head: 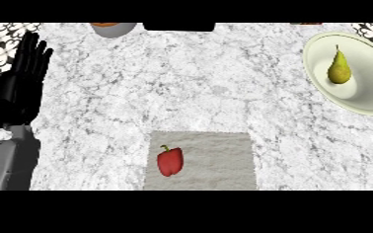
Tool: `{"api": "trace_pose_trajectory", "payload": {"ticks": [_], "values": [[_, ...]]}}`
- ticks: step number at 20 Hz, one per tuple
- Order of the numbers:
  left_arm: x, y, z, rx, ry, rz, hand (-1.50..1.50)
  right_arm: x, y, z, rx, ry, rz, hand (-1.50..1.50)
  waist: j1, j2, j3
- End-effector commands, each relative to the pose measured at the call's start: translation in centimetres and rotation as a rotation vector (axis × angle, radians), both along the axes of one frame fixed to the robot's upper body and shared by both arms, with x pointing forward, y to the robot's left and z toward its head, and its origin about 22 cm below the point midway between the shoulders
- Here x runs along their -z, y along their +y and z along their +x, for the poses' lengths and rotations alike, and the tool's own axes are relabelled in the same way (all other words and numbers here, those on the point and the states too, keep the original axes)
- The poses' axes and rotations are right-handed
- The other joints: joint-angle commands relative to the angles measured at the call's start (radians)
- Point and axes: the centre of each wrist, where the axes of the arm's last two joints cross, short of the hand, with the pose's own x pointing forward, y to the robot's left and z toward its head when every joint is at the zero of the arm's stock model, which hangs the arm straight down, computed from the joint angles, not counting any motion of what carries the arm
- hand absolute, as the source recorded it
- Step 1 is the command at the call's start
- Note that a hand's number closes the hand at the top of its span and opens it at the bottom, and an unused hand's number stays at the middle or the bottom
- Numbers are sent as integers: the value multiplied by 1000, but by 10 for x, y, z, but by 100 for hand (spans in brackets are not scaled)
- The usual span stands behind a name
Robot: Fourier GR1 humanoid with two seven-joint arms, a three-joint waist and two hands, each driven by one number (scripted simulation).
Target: Pick the pear from the placemat and place it in the bowl
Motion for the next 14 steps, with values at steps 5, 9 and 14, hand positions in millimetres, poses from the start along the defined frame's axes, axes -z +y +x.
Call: {"api": "trace_pose_trajectory", "payload": {"ticks": [5, 9, 14], "values": [[-1, 14, -3, -19, 9, 6, 0, -17, -68, -79, 69, -100, 95, -150, -4, 4, 4], [-2, 6, -4, 6, 0, -5, 0, -17, -81, -102, 81, -120, 126, -150, 7, 3, 6], [0, -6, -1, 4, -14, -12, 0, -25, -92, -121, 61, -147, 131, -150, 5, 9, 9]]}}
